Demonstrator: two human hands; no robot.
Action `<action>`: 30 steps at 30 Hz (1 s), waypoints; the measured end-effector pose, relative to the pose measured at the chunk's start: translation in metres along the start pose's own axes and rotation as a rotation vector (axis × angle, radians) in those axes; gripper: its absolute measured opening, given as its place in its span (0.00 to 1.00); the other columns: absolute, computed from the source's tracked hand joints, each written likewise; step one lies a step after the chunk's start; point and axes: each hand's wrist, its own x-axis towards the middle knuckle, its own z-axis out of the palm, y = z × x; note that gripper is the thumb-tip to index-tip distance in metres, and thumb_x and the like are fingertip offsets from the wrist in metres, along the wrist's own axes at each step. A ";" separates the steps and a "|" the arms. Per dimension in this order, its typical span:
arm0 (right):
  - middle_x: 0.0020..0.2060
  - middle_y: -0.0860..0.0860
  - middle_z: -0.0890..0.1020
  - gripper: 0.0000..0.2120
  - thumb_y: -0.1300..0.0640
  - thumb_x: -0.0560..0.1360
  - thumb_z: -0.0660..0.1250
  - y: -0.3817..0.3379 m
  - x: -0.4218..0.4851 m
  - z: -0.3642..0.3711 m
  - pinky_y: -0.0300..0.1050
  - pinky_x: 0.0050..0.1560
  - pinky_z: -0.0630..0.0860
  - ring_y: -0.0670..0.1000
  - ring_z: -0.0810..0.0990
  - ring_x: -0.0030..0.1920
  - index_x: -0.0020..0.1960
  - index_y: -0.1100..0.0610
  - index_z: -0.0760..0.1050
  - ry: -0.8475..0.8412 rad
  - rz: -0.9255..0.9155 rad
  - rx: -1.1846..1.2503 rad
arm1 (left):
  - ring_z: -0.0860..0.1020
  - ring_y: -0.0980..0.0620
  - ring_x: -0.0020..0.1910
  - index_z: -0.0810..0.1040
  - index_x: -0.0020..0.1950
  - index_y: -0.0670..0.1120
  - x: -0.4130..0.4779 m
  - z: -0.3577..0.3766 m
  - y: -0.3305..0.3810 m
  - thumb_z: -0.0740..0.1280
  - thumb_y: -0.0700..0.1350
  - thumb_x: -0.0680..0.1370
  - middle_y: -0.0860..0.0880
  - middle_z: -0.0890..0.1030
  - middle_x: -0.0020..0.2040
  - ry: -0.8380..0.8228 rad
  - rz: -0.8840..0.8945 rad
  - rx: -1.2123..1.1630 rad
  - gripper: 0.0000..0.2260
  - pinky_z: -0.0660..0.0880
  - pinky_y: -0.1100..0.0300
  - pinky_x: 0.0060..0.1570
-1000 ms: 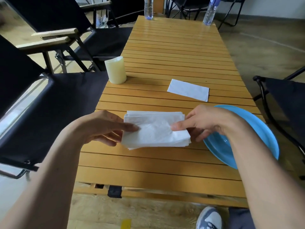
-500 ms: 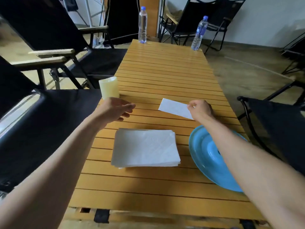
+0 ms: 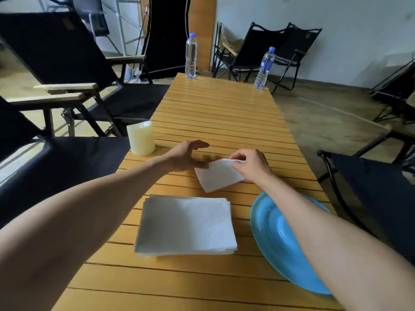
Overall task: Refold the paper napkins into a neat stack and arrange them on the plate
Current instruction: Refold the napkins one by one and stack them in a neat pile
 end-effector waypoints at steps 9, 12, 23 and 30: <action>0.44 0.48 0.82 0.13 0.67 0.70 0.75 -0.061 -0.026 -0.048 0.42 0.45 0.79 0.46 0.80 0.42 0.45 0.50 0.82 -0.016 -0.047 0.649 | 0.81 0.49 0.45 0.85 0.49 0.43 -0.047 -0.073 0.028 0.77 0.45 0.73 0.43 0.85 0.48 0.186 -0.086 -0.426 0.08 0.78 0.57 0.45; 0.46 0.52 0.84 0.15 0.70 0.69 0.76 -0.074 -0.045 -0.065 0.46 0.48 0.82 0.50 0.84 0.46 0.50 0.56 0.80 -0.171 0.121 0.932 | 0.83 0.48 0.45 0.86 0.49 0.44 -0.075 -0.094 0.040 0.79 0.45 0.71 0.42 0.86 0.48 0.174 -0.147 -0.384 0.09 0.81 0.50 0.48; 0.35 0.53 0.85 0.14 0.67 0.66 0.80 -0.081 -0.136 -0.068 0.37 0.29 0.78 0.47 0.80 0.29 0.48 0.60 0.80 -0.371 0.328 0.799 | 0.83 0.55 0.35 0.86 0.46 0.44 -0.193 -0.070 0.040 0.76 0.47 0.73 0.48 0.87 0.40 -0.077 -0.548 -0.359 0.07 0.70 0.65 0.26; 0.39 0.50 0.85 0.18 0.58 0.62 0.85 -0.077 -0.164 -0.040 0.48 0.42 0.82 0.51 0.84 0.38 0.45 0.57 0.80 -0.110 0.197 0.389 | 0.74 0.49 0.32 0.85 0.43 0.45 -0.214 -0.044 0.044 0.81 0.51 0.68 0.48 0.83 0.32 0.125 -0.617 -0.279 0.12 0.67 0.63 0.26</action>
